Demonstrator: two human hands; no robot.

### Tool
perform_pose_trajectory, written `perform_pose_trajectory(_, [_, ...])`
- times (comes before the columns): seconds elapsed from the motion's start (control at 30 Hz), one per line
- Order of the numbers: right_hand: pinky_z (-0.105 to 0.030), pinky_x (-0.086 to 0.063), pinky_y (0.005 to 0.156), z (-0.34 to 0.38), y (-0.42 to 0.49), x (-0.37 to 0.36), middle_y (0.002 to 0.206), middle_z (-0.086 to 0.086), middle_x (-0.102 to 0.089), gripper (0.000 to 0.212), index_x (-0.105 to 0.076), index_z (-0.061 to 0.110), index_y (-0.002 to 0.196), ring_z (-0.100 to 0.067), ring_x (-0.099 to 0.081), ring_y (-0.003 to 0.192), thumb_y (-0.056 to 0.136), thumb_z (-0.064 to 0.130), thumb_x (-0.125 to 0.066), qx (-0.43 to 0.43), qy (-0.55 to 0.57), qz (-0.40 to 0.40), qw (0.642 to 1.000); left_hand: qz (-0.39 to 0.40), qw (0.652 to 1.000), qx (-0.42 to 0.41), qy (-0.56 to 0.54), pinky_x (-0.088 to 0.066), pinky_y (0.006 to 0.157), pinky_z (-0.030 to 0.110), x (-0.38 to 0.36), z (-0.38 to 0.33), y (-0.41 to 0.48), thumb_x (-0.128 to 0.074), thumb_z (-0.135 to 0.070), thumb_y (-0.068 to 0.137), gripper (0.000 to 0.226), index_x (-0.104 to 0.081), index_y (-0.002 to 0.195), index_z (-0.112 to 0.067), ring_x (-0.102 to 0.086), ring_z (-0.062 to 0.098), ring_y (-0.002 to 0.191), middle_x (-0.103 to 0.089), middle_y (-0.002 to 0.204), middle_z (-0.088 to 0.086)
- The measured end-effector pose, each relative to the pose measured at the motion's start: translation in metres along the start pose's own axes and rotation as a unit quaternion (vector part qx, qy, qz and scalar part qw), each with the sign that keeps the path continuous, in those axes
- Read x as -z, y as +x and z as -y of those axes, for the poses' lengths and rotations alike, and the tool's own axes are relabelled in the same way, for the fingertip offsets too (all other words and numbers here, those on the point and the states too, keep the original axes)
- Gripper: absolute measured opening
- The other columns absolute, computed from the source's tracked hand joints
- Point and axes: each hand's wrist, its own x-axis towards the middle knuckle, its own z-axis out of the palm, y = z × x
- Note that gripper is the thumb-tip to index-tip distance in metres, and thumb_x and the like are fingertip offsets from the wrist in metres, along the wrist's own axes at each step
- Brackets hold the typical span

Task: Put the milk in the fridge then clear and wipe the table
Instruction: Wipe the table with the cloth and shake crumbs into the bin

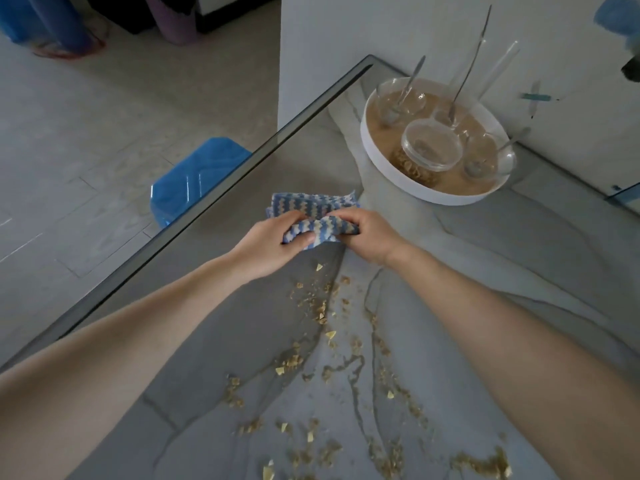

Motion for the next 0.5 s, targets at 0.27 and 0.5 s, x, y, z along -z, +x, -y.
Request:
perform_pose_trajectory(0.27, [-0.029, -0.044, 0.087, -0.006, -0.053, 0.001, 0.108, -0.014, -0.066, 0.027, -0.067, 0.004, 0.101, -0.018, -0.058, 0.096, 0.077, -0.004, -0.057, -0.045, -0.046, 0.114, 0.991, 0.090, 0.996, -0.012, 0.013, -0.036, 0.076, 0.021, -0.031, -0.021, -0.059, -0.045, -0.032, 0.095, 0.035, -0.051, 0.127, -0.019, -0.056, 0.014, 0.103, -0.061, 0.115, -0.001])
perform_pose_trajectory(0.5, [-0.035, -0.043, 0.089, -0.026, -0.128, 0.004, 0.112, -0.017, -0.063, 0.028, -0.064, -0.002, 0.103, -0.029, -0.057, 0.105, 0.078, -0.004, -0.053, -0.069, -0.074, 0.151, 0.983, 0.144, 0.990, 0.002, -0.009, -0.040, 0.078, 0.024, -0.079, -0.055, -0.112, -0.043, -0.032, 0.095, 0.033, -0.054, 0.122, -0.017, -0.057, 0.014, 0.100, -0.061, 0.106, -0.003])
